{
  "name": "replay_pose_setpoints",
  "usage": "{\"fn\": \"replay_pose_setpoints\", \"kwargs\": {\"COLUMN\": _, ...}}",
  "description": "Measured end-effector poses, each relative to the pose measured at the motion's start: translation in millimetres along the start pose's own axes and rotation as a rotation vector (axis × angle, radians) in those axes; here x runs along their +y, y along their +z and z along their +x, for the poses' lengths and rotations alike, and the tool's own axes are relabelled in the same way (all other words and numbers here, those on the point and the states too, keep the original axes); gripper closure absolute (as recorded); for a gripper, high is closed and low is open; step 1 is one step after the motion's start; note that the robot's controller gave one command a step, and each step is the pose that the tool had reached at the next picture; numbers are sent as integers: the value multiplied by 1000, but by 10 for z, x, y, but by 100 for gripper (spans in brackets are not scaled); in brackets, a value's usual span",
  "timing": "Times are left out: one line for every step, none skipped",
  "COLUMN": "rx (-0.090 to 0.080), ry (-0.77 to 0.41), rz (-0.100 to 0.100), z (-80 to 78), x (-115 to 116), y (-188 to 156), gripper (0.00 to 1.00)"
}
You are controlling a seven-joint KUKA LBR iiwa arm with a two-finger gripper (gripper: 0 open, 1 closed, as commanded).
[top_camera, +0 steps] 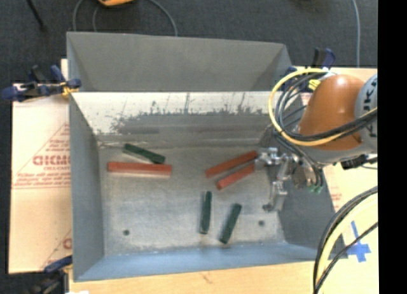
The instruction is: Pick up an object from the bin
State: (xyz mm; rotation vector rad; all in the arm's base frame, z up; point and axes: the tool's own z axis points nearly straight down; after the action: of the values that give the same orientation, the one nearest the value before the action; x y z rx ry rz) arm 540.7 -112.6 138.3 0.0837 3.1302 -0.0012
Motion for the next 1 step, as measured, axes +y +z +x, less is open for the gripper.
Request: {"fn": "replay_pose_setpoints", "kwargs": {"rx": 14, "ry": -162, "rz": -1, "z": -387, "x": 200, "y": 15, "gripper": 0}}
